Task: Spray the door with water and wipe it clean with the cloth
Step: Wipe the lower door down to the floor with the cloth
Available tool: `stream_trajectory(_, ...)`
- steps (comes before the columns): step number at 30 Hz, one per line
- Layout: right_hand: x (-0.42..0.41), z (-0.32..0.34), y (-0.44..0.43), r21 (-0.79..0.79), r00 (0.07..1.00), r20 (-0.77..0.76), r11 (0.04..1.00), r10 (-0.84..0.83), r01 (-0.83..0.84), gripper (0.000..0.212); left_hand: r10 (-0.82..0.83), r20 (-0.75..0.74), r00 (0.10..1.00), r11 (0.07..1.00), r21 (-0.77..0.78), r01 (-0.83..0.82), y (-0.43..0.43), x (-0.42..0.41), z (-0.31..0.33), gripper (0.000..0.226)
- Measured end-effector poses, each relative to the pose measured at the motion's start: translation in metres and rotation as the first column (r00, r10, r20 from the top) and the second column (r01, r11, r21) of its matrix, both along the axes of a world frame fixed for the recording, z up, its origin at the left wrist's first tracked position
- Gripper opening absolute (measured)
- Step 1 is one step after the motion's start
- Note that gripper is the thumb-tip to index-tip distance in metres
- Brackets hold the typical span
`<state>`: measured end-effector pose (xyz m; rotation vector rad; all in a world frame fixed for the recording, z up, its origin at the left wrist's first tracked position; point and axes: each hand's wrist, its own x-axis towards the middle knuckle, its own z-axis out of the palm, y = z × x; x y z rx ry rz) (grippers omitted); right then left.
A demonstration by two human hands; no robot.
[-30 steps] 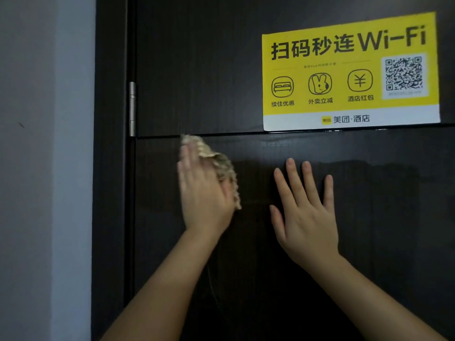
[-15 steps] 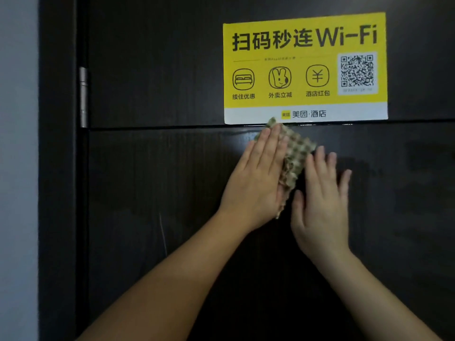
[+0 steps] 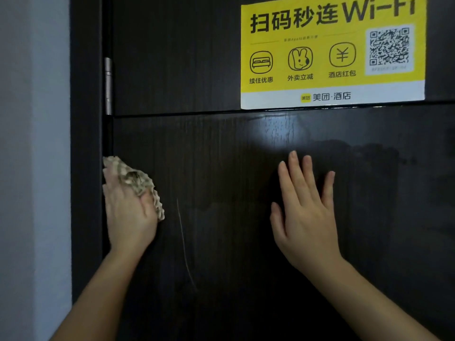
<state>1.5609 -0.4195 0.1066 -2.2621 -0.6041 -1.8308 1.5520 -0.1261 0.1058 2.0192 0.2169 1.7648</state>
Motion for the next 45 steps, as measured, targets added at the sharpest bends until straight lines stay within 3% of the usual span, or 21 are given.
stream_trajectory(4, 0.008, -0.006, 0.0, -0.066, 0.99, -0.024, 0.989, -0.137, 0.135, 0.063, 0.059, -0.038, 0.998, 0.991, -0.115, -0.063, -0.029, 0.004, -0.008, 0.064)
stream_trajectory(6, 0.01, -0.006, 0.002, -0.063, 0.988, -0.028, 0.987, -0.151, 0.149, 0.063, 0.056, -0.077, 0.995, 0.996, -0.069, -0.061, -0.054, 0.004, -0.014, 0.068)
stream_trajectory(10, 0.009, -0.006, 0.001, -0.024, 0.997, -0.01, 0.997, -0.072, 0.071, 0.06, 0.077, -0.105, 0.991, 0.965, 0.258, -0.047, -0.119, 0.005, -0.024, 0.08)
stream_trajectory(14, 0.007, -0.005, -0.002, 0.058, 0.991, 0.022, 0.99, 0.129, -0.13, 0.057, 0.097, -0.16, 0.982, 0.764, 0.644, 0.03, -0.16, 0.003, -0.039, 0.082)
stream_trajectory(17, 0.004, -0.006, -0.009, 0.057, 0.975, 0.014, 0.973, 0.222, -0.223, 0.057, 0.154, -0.121, 0.981, 0.645, 0.764, -0.007, -0.137, 0.004, -0.035, 0.08)
stream_trajectory(19, 0.002, -0.01, -0.017, 0.035, 0.98, 0.006, 0.98, 0.197, -0.197, 0.057, 0.104, -0.132, 0.986, 0.761, 0.649, 0.007, -0.107, 0.007, -0.035, 0.077)
stream_trajectory(22, -0.002, -0.017, -0.032, 0.046, 0.99, -0.004, 0.989, 0.14, -0.139, 0.058, 0.006, -0.113, 0.994, 0.974, 0.228, 0.02, -0.067, 0.005, -0.039, 0.075)
stream_trajectory(25, -0.004, -0.023, -0.048, 0.081, 0.997, -0.01, 0.994, 0.078, -0.077, 0.059, -0.004, -0.084, 0.996, 0.991, -0.136, -0.007, -0.07, 0.006, -0.037, 0.065)
stream_trajectory(27, -0.003, -0.026, -0.06, 0.113, 0.999, -0.022, 0.993, 0.047, -0.044, 0.059, 0.006, -0.11, 0.994, 0.978, -0.206, -0.029, -0.102, 0.006, -0.032, 0.063)
stream_trajectory(31, -0.001, -0.031, -0.08, 0.173, 0.998, -0.029, 0.984, 0.056, -0.05, 0.059, 0.013, -0.134, 0.991, 0.981, 0.192, 0.013, -0.188, 0.002, -0.038, 0.078)
stream_trajectory(37, -0.007, -0.036, -0.102, 0.214, 0.997, -0.034, 0.975, 0.063, -0.054, 0.06, 0.04, -0.169, 0.985, 0.704, 0.704, 0.092, -0.266, 0.01, -0.053, 0.081)
stream_trajectory(39, -0.01, -0.035, -0.104, 0.231, 0.996, -0.05, 0.971, 0.072, -0.059, 0.06, 0.069, -0.151, 0.986, 0.608, 0.79, 0.078, -0.262, 0.008, -0.05, 0.076)
stream_trajectory(41, -0.012, -0.034, -0.098, 0.224, 0.995, -0.057, 0.972, 0.083, -0.068, 0.06, 0.075, -0.134, 0.988, 0.573, 0.817, 0.067, -0.246, 0.007, -0.046, 0.076)
stream_trajectory(45, -0.014, -0.036, -0.069, 0.147, 0.993, -0.043, 0.984, 0.112, -0.105, 0.06, 0.088, -0.14, 0.986, 0.679, 0.733, 0.043, -0.191, 0.008, -0.057, 0.076)
